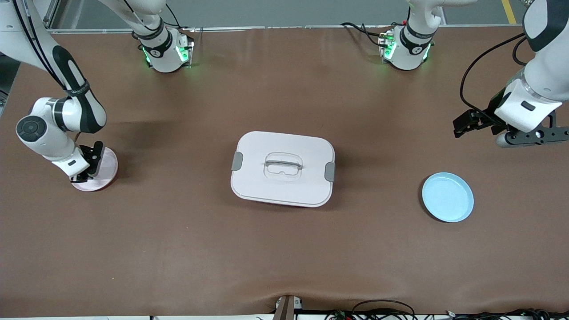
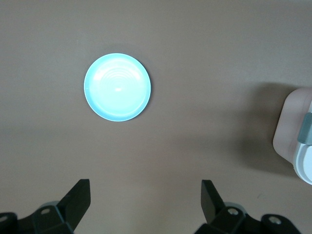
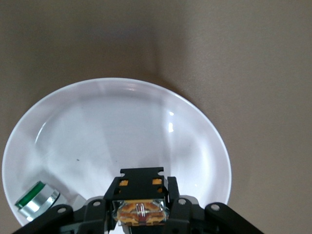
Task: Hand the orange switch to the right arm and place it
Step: 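Carry the switch with the right gripper down onto the white plate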
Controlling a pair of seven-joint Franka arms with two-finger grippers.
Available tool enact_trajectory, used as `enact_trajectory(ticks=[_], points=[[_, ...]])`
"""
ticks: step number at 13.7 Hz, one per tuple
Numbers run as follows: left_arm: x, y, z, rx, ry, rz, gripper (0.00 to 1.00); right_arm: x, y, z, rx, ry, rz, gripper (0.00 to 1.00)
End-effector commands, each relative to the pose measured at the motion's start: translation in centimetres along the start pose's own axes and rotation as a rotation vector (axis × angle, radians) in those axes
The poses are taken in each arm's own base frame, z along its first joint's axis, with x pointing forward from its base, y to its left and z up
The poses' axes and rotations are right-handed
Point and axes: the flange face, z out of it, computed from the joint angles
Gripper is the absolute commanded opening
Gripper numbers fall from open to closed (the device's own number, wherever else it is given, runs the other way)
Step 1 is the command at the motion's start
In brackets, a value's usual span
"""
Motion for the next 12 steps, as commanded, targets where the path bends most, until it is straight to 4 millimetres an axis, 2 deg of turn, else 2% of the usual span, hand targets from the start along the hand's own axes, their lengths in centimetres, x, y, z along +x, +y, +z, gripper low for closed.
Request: enact_trajectory(ticks=[1,3,4,5,8,12], points=[[-0.6,-0.2,-1.2,0.022,0.013,0.009,1.0,-0.1,0.3,0.8,-0.004,-0.005,0.016,0.0],[-0.7,-0.3,-1.3,0.022,0.017,0.006,1.0,0.1,0.3,0.8,-0.003,-0.003,0.02,0.0],[-0.9,-0.4,-1.3,0.022,0.016,0.003,1.0,0.3,0.4,0.8,-0.002,-0.004,0.055,0.19],[-1.2,-0.5,-1.6,0.022,0.022,0.001,1.0,0.4,0.4,0.8,0.001,-0.004,0.081,0.99],[-1.9,-0.5,-2.1,0.022,0.035,0.001,1.0,0.6,0.6,0.6,0.001,-0.007,0.078,1.0],[-0.9,-1.0,-1.6,0.021,0.025,-0.011,1.0,0.3,1.7,-0.6,0.007,-0.021,0.077,1.0]])
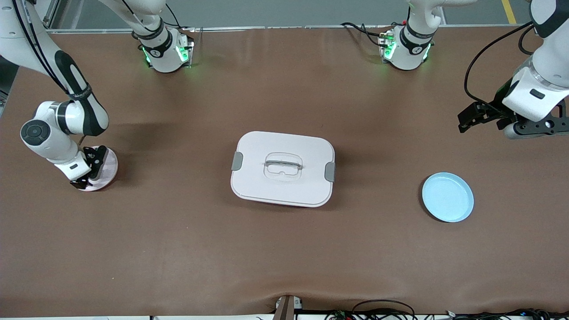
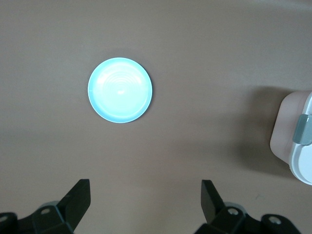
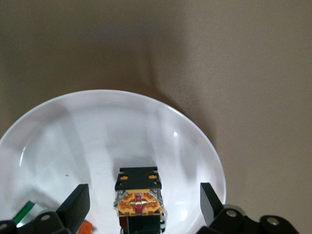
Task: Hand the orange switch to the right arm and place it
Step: 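Carry the switch with the right gripper down onto the white plate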
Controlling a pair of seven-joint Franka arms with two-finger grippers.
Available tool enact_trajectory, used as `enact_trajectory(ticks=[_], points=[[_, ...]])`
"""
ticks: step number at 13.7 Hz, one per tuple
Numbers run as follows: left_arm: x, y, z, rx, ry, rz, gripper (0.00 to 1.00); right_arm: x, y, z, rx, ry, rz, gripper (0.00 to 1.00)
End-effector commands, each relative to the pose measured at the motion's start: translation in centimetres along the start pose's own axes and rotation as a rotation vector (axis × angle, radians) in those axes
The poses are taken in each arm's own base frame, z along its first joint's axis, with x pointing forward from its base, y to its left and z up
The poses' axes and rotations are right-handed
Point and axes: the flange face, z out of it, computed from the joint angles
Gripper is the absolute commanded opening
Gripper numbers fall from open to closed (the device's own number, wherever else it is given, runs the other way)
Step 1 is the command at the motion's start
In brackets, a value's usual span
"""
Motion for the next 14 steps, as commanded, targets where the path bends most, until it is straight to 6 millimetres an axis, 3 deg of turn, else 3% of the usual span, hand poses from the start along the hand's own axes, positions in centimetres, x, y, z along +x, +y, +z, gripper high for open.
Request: enact_trajectory(ticks=[1,3,6,8,11,14], points=[[0.0,-0.5,0.0,0.023,-0.002,-0.003,1.0,-0.3,1.2,-1.2,0.019,-0.031,0.003,1.0],[-0.2,-0.1,-0.2,0.023,-0.001,0.003,1.0,-0.4,2.1,-2.3,0.045,-0.047,0.003,1.0],[-0.3,0.1,-0.5,0.023,0.002,0.006,1.0,0.6,3.7,-5.9,0.129,-0.096,0.047,1.0],[0.0,-0.3,-0.7,0.021,0.009,-0.001,1.0,1.2,3.4,-8.2,0.184,-0.125,0.157,1.0],[0.4,-1.0,-0.6,0.02,0.004,-0.013,1.0,5.0,2.9,-12.6,0.232,-0.151,0.347,1.0],[0.7,-2.9,-0.4,0.021,0.0,-0.031,1.0,7.3,2.3,-16.4,0.258,-0.148,0.664,1.0]])
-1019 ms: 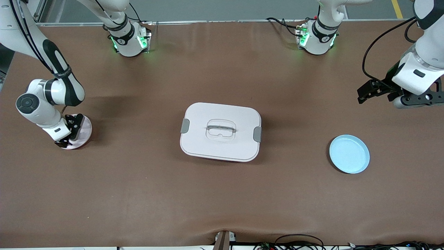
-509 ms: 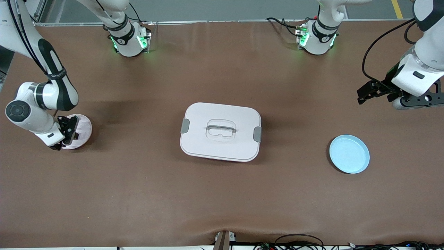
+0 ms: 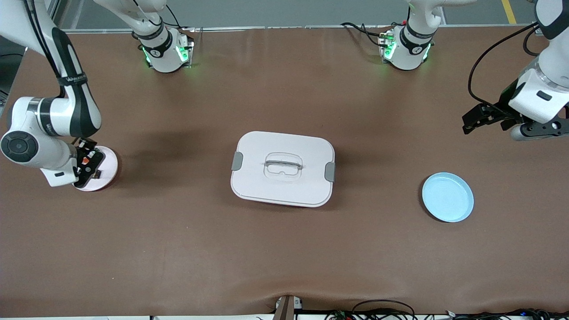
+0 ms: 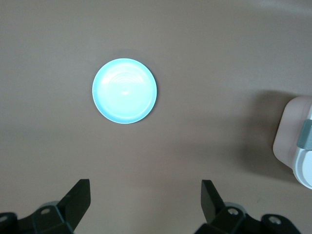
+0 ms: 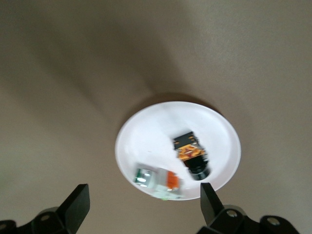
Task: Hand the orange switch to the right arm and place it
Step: 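Open the right gripper to release the switch on the plate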
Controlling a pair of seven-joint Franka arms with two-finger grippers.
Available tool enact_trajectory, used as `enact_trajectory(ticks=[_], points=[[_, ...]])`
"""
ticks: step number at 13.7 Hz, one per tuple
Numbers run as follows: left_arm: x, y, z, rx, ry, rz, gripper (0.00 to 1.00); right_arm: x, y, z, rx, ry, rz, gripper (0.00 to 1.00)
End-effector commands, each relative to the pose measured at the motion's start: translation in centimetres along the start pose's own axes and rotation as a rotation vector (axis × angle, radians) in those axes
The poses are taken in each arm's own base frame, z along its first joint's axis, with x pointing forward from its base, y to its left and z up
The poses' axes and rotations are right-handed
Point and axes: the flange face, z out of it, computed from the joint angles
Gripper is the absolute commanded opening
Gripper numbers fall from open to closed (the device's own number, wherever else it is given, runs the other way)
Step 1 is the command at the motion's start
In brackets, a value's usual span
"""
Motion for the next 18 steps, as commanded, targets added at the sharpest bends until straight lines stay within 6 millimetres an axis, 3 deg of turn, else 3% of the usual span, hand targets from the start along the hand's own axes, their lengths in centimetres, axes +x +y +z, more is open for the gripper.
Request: enact_trajectory(ticks=[1,6,10,12,18], points=[[0.4,-1.4,-0.3,0.017,-0.003,-0.004,1.0,0.6,-2.3,-4.3,-0.009,0.035,0.218,1.0],[-0.4,-1.4,0.0,0.018,-0.065,-0.003,1.0,2.0,-5.8,-9.9,-0.006,0.063,0.367,1.0],[-0.5,-1.2,-0.1,0.017,-0.067,0.011,1.0,0.8,-5.5,-14.9,0.1,0.098,0.421,1.0],[-0.5,-1.3,-0.2,0.01,-0.068,0.107,1.0,0.1,-5.4,-17.3,0.134,0.116,0.435,1.0],[-0.6,-1.3,-0.2,0.005,-0.069,0.098,1.0,0.9,-7.0,-23.0,0.121,0.115,0.534,1.0]])
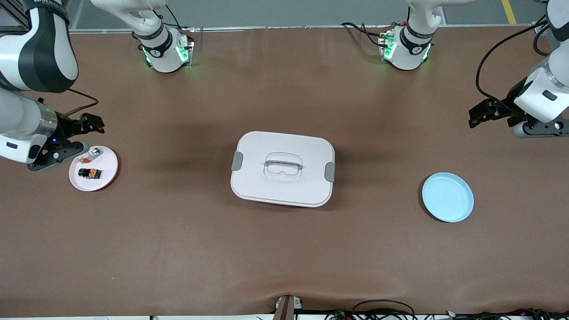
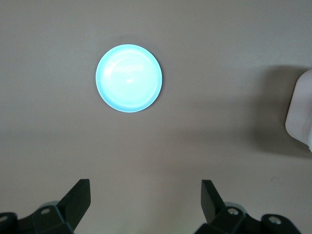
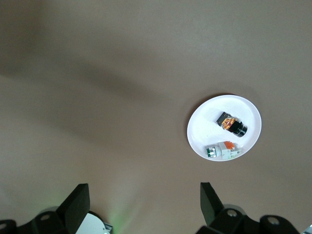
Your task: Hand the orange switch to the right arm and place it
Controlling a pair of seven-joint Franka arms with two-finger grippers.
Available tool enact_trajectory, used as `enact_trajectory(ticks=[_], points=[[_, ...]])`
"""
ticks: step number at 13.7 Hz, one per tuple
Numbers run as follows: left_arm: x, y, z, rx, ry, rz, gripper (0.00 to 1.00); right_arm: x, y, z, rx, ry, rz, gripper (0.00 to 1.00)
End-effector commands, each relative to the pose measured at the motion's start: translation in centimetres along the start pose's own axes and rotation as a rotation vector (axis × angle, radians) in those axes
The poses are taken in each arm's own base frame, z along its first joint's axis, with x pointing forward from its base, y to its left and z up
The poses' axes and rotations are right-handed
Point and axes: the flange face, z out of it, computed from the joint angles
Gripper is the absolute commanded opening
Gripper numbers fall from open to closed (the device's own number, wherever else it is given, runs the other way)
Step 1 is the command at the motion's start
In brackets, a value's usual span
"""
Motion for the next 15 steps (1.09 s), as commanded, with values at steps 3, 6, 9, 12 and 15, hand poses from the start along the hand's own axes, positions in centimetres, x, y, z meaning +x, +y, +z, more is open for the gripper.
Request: enact_trajectory(ticks=[3,6,9,12,15], points=[[-0.1,0.0,-0.7,-0.004,-0.004,0.006,1.0,0.3,-1.1,-3.5,0.004,0.031,0.123,1.0],[-0.1,-0.1,-0.6,-0.004,-0.006,0.004,1.0,0.6,-1.1,-4.2,-0.002,0.058,0.14,1.0],[-0.1,-0.2,-0.6,-0.004,-0.007,0.004,1.0,0.7,-1.3,-4.8,0.016,0.081,0.197,1.0],[-0.1,-0.2,-0.7,-0.004,-0.006,0.004,1.0,0.6,-1.2,-4.8,0.086,0.093,0.238,1.0],[-0.1,-0.1,-0.7,-0.004,-0.006,0.006,1.0,0.3,-1.8,-6.5,0.097,0.097,0.5,1.0]])
